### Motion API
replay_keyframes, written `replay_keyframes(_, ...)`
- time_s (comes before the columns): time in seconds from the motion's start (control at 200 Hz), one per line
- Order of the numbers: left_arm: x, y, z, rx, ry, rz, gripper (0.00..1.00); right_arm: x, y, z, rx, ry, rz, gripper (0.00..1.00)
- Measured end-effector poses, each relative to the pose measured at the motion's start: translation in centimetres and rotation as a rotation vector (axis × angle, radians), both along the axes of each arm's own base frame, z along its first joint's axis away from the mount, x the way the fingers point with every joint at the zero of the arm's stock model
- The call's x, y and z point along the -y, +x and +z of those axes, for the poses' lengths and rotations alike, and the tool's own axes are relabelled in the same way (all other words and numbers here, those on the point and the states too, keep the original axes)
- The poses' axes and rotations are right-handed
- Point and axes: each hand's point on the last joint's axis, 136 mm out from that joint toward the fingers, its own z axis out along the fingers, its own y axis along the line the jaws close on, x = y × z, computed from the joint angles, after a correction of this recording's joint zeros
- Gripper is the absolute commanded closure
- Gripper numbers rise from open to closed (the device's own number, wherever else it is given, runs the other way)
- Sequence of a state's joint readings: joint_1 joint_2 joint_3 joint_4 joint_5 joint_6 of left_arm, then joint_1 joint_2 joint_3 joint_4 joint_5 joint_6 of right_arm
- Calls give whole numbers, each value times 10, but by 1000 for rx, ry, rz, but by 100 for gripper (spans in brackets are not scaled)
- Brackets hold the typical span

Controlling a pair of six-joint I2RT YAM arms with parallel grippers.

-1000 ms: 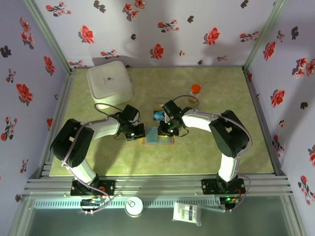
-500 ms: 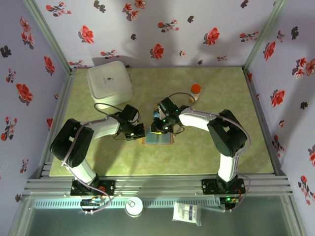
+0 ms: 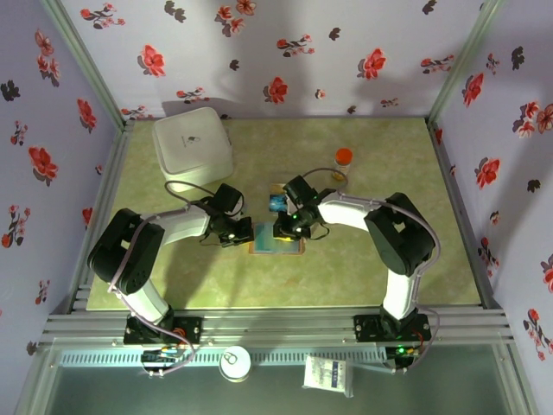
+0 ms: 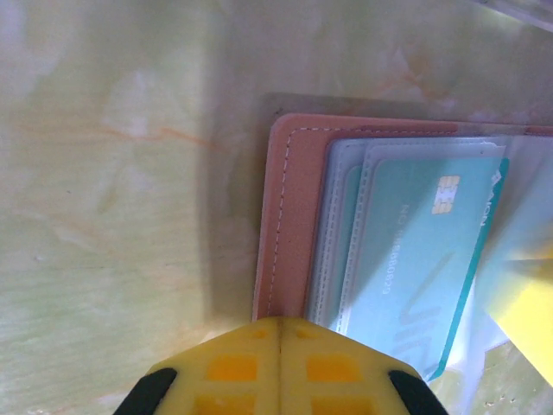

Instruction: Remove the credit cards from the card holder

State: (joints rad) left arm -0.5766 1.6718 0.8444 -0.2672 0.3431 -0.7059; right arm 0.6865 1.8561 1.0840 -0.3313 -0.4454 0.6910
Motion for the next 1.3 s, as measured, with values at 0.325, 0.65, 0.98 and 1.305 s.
replay_keyframes(0.325,-6,1,7,13,13,15,100,0,1,-2,12,24,-2,82)
replay_keyframes(0.65,8,9,34,42,-96,50,86,1,1,-4,14,26,-4,84)
replay_keyframes(0.98,32,20,49,47,-256,87,64,1,1,-3,16,29,-4,85)
replay_keyframes(1.305,39,16,26,-6,-245,94,63,1,1,-4,15,31,-3,84)
